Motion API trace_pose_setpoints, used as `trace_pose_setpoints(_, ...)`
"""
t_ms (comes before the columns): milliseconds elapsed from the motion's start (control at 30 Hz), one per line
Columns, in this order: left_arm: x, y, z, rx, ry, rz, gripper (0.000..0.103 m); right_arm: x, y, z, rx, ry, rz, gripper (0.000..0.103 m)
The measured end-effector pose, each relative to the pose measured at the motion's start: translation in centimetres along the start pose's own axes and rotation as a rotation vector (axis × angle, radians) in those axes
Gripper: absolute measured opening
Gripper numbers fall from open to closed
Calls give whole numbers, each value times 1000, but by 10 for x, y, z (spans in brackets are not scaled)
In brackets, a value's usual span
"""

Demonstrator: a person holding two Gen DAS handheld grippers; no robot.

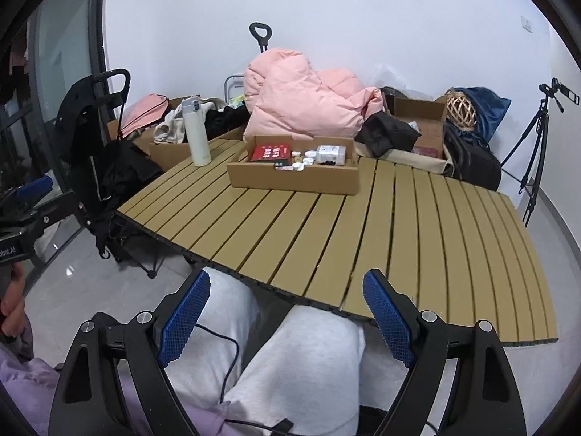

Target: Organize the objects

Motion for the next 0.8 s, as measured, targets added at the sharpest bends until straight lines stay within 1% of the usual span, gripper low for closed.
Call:
trace_pose_setpoints(67,4,-1,2,-10,18,9,103,5,7,3,-14,12,-7,89)
trace_pose_setpoints(200,7,-1,-1,-12,18,3,103,6,12,5,-12,16,-24,89)
trace_pose_setpoints(400,16,-3,-3,22,31,-14,103,3,20,-3,-10,3,-45,89)
trace_pose_setpoints(567,19,-3,-4,30,41,-19,103,2,23,-4,-7,3,-56,89)
trace_pose_setpoints(667,23,-4,-5,10,56,-15,103,3,24,-7,-17,-4,-52,89)
trace_pose_setpoints(800,26,-5,-11,-9,54,-22,103,2,24,-12,-17,-17,-51,89)
Point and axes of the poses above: each gripper's, at about its wrist camera, not at the fingertips, and z roughly the way its jaws point, y to its left, x to its underside, the point moved 9 cm from there along z, roughly the way its jaws point, and after that the axes turned 2 degrees about z, right-handed, at the moved point
